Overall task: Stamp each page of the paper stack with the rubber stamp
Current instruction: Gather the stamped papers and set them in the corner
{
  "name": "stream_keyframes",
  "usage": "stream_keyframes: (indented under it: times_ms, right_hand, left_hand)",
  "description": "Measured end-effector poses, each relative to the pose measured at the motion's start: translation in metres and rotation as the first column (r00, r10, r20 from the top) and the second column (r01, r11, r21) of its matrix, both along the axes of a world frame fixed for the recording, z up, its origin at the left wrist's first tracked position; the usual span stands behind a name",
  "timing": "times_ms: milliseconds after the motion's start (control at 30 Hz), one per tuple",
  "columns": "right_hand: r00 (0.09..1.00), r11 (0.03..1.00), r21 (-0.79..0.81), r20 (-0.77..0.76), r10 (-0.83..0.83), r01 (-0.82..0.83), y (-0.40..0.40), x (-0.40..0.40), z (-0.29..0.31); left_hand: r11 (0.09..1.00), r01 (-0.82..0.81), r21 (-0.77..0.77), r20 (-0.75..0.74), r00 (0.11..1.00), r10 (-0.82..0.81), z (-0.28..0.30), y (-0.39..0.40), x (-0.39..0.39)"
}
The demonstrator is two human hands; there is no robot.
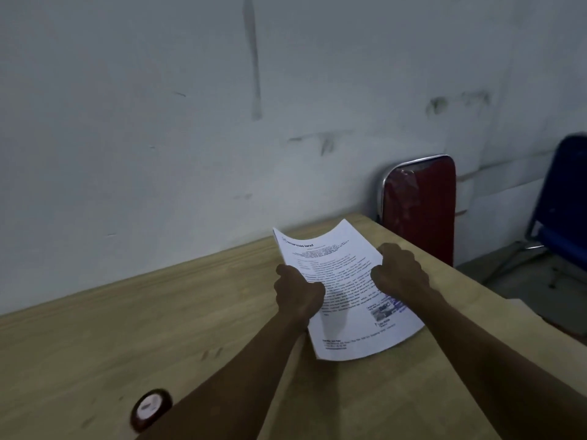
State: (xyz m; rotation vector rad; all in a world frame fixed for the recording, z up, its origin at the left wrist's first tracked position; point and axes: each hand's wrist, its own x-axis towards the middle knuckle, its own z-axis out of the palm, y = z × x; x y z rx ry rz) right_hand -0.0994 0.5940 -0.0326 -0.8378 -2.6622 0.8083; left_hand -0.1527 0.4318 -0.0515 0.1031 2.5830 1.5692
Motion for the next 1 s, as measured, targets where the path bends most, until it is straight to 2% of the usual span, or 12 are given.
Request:
stream_keyframes:
  times_ms: [433, 600, 867, 1000]
  right_hand:
    - [0.996, 0.993, 0.091, 0.054, 0.068, -0.073, 0.065, -0.091, -0.022]
    - [0.993, 0.988, 0.139, 0.106, 0.047, -0.062, 0.072, -0.103, -0.025]
    - [0.983, 0.977, 0.195, 0.173, 0.055, -0.089, 0.076, -0.104, -0.024]
    - [0.986, 0.978, 0.187, 0.153, 0.062, -0.09, 0.077, -0.103, -0.023]
  left_hand:
    - [0.998, -0.052, -0.024, -0.004, 0.999, 0.052, -0.002, 0.054, -0.074]
    - [0.991, -0.006, -0.132, -0.055, 0.998, -0.001, 0.002, 0.052, -0.085]
    - [0.934, 0.049, -0.354, 0.098, 0.995, -0.015, 0.008, 0.055, -0.083]
    - [0.935, 0.041, -0.352, 0.071, 0.997, -0.017, 0.005, 0.055, -0.082]
